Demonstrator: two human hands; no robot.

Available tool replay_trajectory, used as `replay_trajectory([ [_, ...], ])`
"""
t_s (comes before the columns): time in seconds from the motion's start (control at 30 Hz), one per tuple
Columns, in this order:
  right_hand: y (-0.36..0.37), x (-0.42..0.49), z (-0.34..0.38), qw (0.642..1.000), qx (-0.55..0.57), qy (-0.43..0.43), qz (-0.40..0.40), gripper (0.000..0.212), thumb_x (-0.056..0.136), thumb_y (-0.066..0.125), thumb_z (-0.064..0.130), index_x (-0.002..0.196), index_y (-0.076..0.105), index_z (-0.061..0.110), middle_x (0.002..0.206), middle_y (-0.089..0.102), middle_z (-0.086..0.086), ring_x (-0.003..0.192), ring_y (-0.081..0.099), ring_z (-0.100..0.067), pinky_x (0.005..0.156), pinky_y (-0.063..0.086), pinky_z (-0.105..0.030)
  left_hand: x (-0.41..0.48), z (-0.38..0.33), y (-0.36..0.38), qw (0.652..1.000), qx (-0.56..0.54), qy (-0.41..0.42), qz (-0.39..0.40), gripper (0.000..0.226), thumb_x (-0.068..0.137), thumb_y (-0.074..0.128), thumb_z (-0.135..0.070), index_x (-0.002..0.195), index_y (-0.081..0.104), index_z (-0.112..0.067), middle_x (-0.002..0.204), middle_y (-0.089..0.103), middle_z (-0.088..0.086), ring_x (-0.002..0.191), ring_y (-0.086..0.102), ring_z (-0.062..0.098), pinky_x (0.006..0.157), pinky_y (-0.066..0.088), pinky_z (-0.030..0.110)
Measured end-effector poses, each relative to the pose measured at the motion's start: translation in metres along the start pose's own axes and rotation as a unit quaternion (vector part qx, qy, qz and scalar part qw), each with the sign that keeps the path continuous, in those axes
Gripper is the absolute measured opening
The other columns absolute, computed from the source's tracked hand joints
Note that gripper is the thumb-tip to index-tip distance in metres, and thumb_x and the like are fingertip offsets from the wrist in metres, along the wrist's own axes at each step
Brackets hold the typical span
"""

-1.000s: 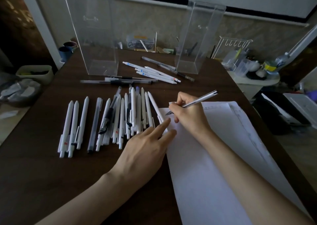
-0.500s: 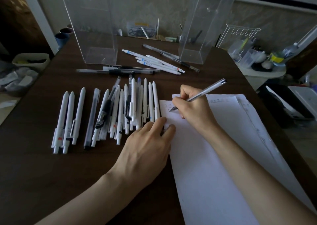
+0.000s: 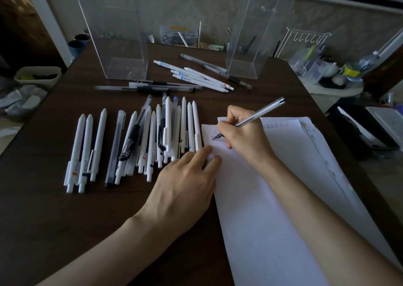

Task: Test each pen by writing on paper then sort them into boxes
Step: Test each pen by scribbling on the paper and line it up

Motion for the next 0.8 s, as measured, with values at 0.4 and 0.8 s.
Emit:
replay_trajectory([
  [0.4, -0.009, 0.0, 0.006, 0.998, 0.055, -0.024, -0.019, 0.034, 0.088, 0.057, 0.006, 0.061, 0.037, 0.01, 0.045, 0.041, -0.008, 0.042, 0.038, -0.012, 0.047, 0.035, -0.024, 0.0, 0.017, -0.022, 0.986, -0.128, -0.049, -0.093, 0.039, 0.09, 0.038, -0.004, 0.129, 0.032, -0.004, 0.112, 0.06, 0.018, 0.106, 0.058, 0.025, 0.095, 0.039, 0.022],
  [0.8, 0.003, -0.007, 0.028, 0.931, 0.357, -0.013, 0.073, 0.044, 0.092, 0.046, 0.037, 0.059, 0.063, 0.013, 0.05, 0.05, -0.003, 0.046, 0.043, -0.013, 0.048, 0.031, -0.023, -0.003, 0.034, -0.035, 0.966, -0.188, -0.118, -0.131, 0.039, 0.088, 0.047, -0.037, 0.098, 0.066, -0.005, 0.078, 0.068, 0.005, 0.064, 0.064, 0.016, 0.055, 0.055, 0.032],
])
Point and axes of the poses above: each hand's wrist, its own x-axis towards the middle knuckle, its own y-axis out of the palm, z = x × y, the point moved 10 cm from there along x, towards the middle knuckle
